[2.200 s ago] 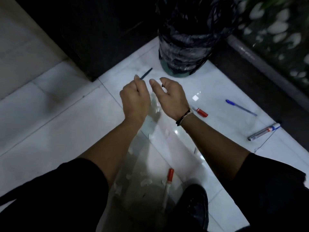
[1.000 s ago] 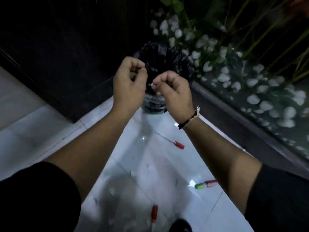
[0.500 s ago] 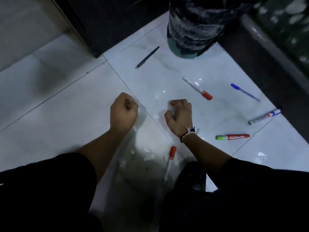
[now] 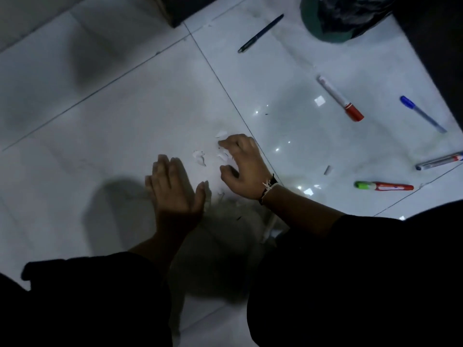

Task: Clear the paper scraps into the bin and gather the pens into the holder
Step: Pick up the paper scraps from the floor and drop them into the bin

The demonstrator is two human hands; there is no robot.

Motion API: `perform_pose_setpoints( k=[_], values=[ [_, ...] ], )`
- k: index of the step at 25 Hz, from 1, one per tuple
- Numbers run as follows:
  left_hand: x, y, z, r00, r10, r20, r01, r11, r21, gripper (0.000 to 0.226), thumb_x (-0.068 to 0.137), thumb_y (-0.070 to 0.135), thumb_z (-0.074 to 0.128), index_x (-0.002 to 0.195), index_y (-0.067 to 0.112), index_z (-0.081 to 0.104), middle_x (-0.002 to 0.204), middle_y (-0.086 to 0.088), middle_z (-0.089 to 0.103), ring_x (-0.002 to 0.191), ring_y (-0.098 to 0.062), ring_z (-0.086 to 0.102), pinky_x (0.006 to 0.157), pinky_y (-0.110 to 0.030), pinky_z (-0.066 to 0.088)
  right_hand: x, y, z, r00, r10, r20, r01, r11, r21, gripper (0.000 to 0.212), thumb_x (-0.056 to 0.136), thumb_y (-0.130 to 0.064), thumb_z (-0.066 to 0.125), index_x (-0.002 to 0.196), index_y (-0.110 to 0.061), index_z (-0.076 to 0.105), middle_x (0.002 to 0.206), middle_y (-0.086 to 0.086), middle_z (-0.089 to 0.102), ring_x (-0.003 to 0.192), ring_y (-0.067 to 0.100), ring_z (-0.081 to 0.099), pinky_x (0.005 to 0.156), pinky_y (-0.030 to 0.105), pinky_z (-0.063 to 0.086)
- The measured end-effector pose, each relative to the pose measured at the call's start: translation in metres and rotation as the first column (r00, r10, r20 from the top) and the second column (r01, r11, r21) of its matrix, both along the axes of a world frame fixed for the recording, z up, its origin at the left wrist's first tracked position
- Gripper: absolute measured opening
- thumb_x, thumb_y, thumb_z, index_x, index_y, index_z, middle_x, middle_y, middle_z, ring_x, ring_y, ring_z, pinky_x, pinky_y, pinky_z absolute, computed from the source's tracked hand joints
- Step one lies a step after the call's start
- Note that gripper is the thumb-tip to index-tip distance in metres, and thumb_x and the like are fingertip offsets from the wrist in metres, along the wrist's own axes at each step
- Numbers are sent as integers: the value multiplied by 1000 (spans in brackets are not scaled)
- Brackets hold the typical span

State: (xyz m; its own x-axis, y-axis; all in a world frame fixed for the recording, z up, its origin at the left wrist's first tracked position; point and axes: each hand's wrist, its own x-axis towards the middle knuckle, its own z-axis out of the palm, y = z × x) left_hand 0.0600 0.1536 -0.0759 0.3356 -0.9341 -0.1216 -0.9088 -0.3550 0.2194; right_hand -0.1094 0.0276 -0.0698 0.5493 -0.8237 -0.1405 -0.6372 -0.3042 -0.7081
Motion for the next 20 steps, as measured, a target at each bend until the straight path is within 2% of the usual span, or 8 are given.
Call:
perform_pose_setpoints(
  k=[3,7,9,11,13,15,17,20],
  values=[
    [-12,2,-14,998,45,-31,-46,999,-9,78,101,51,42,157,-1,26,166,-21,22,156,-36,16,124,-57,21,-11,5,2,993,-115,-18,115,993,7,68,81,-36,53,138,0,51,140,16,53,128,32,48,107,48,41],
    [-38,-45,-16,989,-77,-125,60,989,-136,73,102,41,43,156,-4,25,166,-20,21,157,-30,15,126,-51,19,-26,14,3,998,7,69,-8,1000,26,70,86,-30,56,144,7,42,146,23,46,136,36,44,113,48,39],
    [-43,-72,-17,988,-85,-131,73,993,-96,76,101,45,41,159,0,19,169,-16,16,158,-27,11,127,-48,16,-30,1,3,995,-47,92,47,999,5,68,90,-31,55,143,9,41,146,25,46,136,38,44,114,46,38],
    [-45,-93,-20,990,-112,-84,110,994,-28,77,101,51,34,161,6,15,170,-12,11,159,-24,7,128,-45,13,-33,-19,3,995,-89,50,89,996,5,72,92,-38,52,146,7,39,149,24,44,139,38,41,117,42,35],
    [-44,-103,-24,978,-200,-66,199,980,-10,74,101,51,25,161,8,18,170,-10,14,159,-25,9,128,-46,13,-32,-37,2,1000,-21,-14,22,999,26,75,93,-44,49,149,4,37,153,22,41,143,37,38,119,42,31],
    [-43,-102,-25,959,-267,-92,265,964,-29,72,101,48,23,159,8,24,169,-10,18,158,-25,12,128,-47,16,-36,-51,3,989,133,-62,-131,991,39,76,92,-47,48,149,2,38,152,21,43,141,36,40,118,48,35],
    [-42,-103,-25,957,-267,-112,261,963,-64,67,102,45,28,158,7,29,168,-11,22,158,-25,15,127,-46,17,-41,-62,18,969,228,-91,-215,968,129,76,91,-50,47,151,-3,38,154,18,42,142,32,40,117,48,36],
    [-42,-92,-27,946,-308,-99,294,947,-133,66,102,43,39,155,5,35,166,-12,26,157,-24,19,126,-45,20,-65,-63,56,960,214,-181,-139,925,354,73,97,-51,52,158,-20,26,165,2,26,151,18,26,124,37,24]
  ],
)
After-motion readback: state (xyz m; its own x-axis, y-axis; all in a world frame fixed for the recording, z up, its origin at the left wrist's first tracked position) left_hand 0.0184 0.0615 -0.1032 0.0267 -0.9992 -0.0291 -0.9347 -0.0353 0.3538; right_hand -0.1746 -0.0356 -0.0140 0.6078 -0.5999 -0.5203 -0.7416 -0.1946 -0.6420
